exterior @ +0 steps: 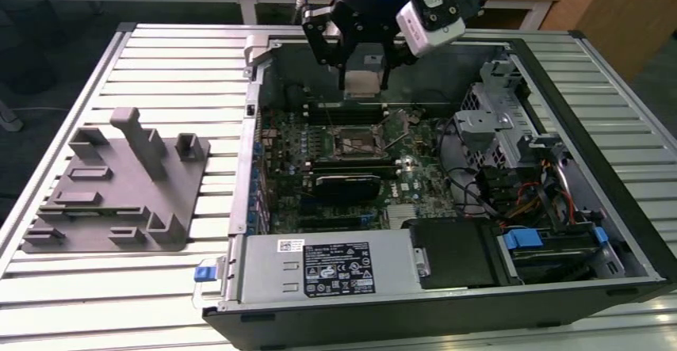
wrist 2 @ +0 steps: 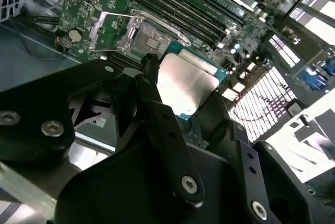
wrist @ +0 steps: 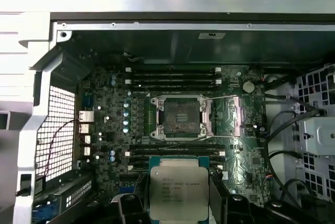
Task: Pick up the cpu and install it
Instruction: 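Pick up the cpu and move it towards the insertion slot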
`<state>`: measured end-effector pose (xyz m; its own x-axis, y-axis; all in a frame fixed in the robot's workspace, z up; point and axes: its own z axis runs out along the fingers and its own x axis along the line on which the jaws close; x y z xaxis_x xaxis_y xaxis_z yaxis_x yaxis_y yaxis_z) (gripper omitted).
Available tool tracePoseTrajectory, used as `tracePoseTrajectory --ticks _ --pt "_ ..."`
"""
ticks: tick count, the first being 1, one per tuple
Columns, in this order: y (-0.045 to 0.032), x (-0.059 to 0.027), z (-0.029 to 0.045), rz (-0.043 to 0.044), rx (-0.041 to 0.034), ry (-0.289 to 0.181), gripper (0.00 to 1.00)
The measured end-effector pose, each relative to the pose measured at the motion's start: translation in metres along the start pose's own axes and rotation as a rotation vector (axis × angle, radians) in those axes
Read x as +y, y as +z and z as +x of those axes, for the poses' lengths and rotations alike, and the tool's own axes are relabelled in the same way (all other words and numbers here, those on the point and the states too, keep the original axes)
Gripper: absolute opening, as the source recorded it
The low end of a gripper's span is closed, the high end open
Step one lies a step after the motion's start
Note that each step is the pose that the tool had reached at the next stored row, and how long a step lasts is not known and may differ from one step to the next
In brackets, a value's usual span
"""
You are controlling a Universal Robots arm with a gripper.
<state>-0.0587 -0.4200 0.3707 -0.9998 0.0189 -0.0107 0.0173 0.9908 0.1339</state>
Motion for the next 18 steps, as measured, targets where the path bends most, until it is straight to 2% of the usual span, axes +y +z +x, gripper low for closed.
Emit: tracePoseTrajectory --ticks 4,9,18 --pt "0.0075 0.0015 -0.0032 0.0002 0.0059 0.001 0.54" --pt "0.0169 0.0038 -0.0034 0.0005 0.0112 0.001 0.54" --pt "0.0345 0.0146 -0.0030 0.0004 0.0166 0.002 0.54"
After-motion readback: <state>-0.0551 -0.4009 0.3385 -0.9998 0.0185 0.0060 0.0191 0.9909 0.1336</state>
